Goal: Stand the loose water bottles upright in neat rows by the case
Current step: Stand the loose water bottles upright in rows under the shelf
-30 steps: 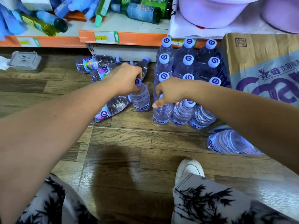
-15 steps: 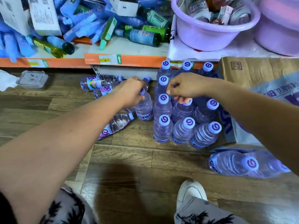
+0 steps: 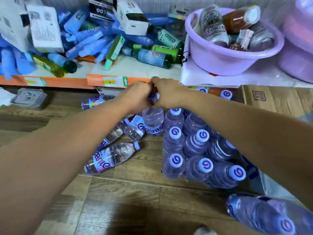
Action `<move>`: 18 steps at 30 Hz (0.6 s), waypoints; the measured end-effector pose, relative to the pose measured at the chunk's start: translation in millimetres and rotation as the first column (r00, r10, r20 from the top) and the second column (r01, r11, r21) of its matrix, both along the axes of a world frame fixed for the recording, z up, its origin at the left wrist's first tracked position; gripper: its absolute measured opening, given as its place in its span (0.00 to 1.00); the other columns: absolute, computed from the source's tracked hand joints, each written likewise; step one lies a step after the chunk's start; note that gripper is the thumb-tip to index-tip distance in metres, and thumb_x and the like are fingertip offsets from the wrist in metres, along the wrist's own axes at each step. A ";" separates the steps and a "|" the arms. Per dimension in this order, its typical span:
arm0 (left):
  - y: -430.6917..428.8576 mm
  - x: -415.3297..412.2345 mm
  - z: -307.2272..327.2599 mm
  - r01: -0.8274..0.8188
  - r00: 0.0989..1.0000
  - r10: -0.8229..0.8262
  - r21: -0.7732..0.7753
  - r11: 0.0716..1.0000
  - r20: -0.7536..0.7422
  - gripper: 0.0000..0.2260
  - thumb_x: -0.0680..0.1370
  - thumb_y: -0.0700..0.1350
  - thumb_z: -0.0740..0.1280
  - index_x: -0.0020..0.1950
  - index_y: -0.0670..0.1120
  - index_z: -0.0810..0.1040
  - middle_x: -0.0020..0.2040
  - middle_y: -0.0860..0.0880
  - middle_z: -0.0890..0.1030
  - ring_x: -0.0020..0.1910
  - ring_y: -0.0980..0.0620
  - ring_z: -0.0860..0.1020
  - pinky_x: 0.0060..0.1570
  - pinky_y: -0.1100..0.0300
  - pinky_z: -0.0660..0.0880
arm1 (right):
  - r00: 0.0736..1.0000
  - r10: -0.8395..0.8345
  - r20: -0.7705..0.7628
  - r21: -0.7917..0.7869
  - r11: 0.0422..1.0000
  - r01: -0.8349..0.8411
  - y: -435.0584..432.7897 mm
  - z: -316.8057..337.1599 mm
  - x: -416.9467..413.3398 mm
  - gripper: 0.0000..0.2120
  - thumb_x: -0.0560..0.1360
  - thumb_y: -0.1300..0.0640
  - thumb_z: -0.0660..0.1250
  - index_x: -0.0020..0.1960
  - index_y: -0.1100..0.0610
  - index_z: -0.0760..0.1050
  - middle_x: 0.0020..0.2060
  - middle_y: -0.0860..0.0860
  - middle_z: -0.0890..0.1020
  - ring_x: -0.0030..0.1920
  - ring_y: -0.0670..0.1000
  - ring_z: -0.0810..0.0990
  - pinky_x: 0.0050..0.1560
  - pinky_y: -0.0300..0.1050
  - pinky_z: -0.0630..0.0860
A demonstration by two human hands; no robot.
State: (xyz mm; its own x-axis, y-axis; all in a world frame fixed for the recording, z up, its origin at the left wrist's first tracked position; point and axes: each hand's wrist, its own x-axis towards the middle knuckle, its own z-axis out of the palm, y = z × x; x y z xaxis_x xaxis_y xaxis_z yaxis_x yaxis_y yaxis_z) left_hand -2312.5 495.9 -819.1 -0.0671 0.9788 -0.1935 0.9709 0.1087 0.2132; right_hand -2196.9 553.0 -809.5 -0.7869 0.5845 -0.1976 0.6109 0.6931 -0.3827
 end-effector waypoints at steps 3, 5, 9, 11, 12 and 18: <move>2.5 -7.0 12.8 -0.105 0.994 0.103 0.034 0.994 0.037 0.15 0.72 0.39 0.67 0.57 0.36 0.71 0.52 0.34 0.79 0.52 0.37 0.77 0.40 0.58 0.64 | 0.993 -0.022 -0.113 -0.115 0.993 0.009 4.8 -6.6 -15.0 0.34 0.66 0.56 0.76 0.65 0.60 0.62 0.55 0.59 0.79 0.54 0.59 0.78 0.45 0.44 0.71; 6.5 -10.1 23.8 -0.149 0.987 0.145 0.053 0.987 0.062 0.17 0.72 0.40 0.69 0.57 0.36 0.70 0.53 0.35 0.79 0.53 0.37 0.76 0.39 0.61 0.61 | 0.988 -0.034 -0.153 -0.120 0.993 0.016 12.6 -3.2 -19.2 0.35 0.64 0.54 0.78 0.64 0.60 0.63 0.55 0.58 0.79 0.55 0.58 0.78 0.44 0.42 0.68; 23.4 -15.4 37.3 -0.157 0.983 0.154 0.023 0.987 0.100 0.17 0.70 0.44 0.71 0.55 0.39 0.72 0.53 0.37 0.79 0.50 0.40 0.76 0.40 0.60 0.63 | 0.984 -0.050 -0.173 -0.091 0.995 0.034 28.8 5.4 -20.7 0.34 0.63 0.51 0.78 0.61 0.61 0.67 0.56 0.58 0.79 0.56 0.58 0.77 0.47 0.45 0.70; 29.7 -20.5 38.0 -0.160 0.980 0.157 0.018 0.987 0.124 0.19 0.69 0.46 0.73 0.54 0.40 0.73 0.52 0.39 0.80 0.47 0.43 0.75 0.41 0.58 0.65 | 0.981 -0.051 -0.186 -0.110 0.993 0.030 34.6 2.9 -22.3 0.36 0.63 0.51 0.78 0.64 0.61 0.66 0.57 0.58 0.79 0.57 0.58 0.77 0.51 0.46 0.72; 31.3 -25.2 37.2 -0.162 0.978 0.156 0.029 0.986 0.142 0.20 0.68 0.47 0.74 0.54 0.40 0.74 0.51 0.40 0.80 0.48 0.43 0.76 0.42 0.57 0.67 | 0.978 -0.060 -0.200 -0.130 0.991 0.034 35.6 -0.7 -24.8 0.37 0.63 0.52 0.78 0.66 0.61 0.64 0.58 0.58 0.79 0.57 0.58 0.77 0.52 0.45 0.72; 40.2 -48.0 26.1 -0.153 0.957 0.125 0.089 0.984 0.262 0.16 0.68 0.44 0.75 0.52 0.42 0.76 0.48 0.42 0.81 0.47 0.46 0.78 0.50 0.55 0.73 | 0.943 -0.150 -0.297 0.023 0.986 0.165 33.2 -21.5 -46.2 0.27 0.69 0.51 0.71 0.63 0.60 0.67 0.55 0.58 0.80 0.55 0.60 0.79 0.47 0.47 0.72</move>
